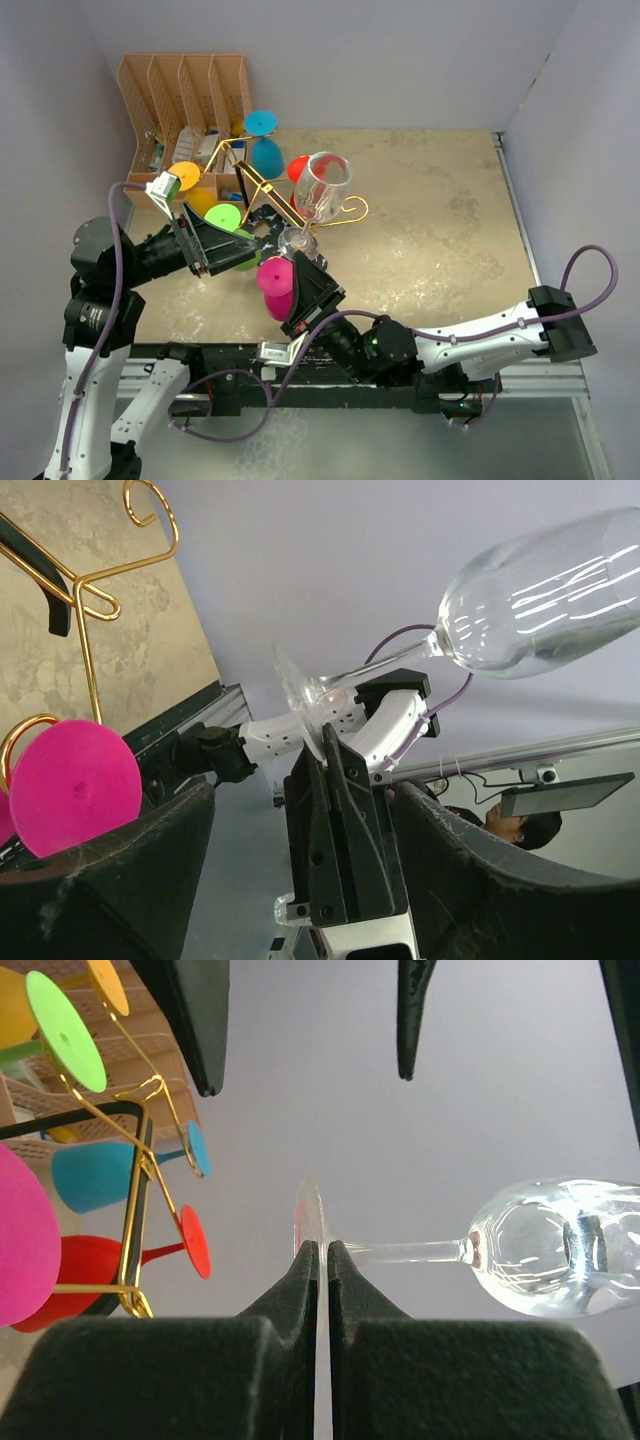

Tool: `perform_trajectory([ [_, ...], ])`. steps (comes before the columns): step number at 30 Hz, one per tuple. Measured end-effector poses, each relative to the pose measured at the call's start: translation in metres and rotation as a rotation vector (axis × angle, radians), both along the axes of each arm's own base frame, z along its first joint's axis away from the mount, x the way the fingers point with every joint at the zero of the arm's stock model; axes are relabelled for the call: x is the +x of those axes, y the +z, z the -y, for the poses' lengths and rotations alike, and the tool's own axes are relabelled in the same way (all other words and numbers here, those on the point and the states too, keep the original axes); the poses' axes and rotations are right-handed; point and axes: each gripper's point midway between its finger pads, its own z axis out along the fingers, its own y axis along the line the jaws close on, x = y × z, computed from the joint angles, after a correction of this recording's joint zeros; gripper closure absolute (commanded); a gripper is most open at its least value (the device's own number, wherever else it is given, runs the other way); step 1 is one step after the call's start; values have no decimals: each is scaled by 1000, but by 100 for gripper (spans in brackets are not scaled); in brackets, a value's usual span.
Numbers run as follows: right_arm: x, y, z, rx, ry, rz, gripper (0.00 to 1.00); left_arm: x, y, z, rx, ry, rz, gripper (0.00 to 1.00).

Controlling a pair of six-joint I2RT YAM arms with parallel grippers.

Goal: Take the wine glass off the wine glass rack

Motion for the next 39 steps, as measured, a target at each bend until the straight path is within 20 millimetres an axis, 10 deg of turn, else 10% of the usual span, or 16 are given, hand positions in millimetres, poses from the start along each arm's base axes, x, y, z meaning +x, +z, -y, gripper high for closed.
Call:
perform_trajectory([
  [13, -15, -7, -22, -39, 47, 68, 100, 7, -13, 3, -10, -17, -51, 35],
  [26, -25, -23, -48, -93, 74, 89, 100, 9, -26, 6, -45, -52, -114, 68],
  [36, -25, -16, -48, -83, 65, 109, 100, 0, -24, 8, -67, -89, -102, 72],
  [39, -26, -15, -50, -84, 62, 119, 100, -2, -23, 8, -73, -97, -104, 88],
])
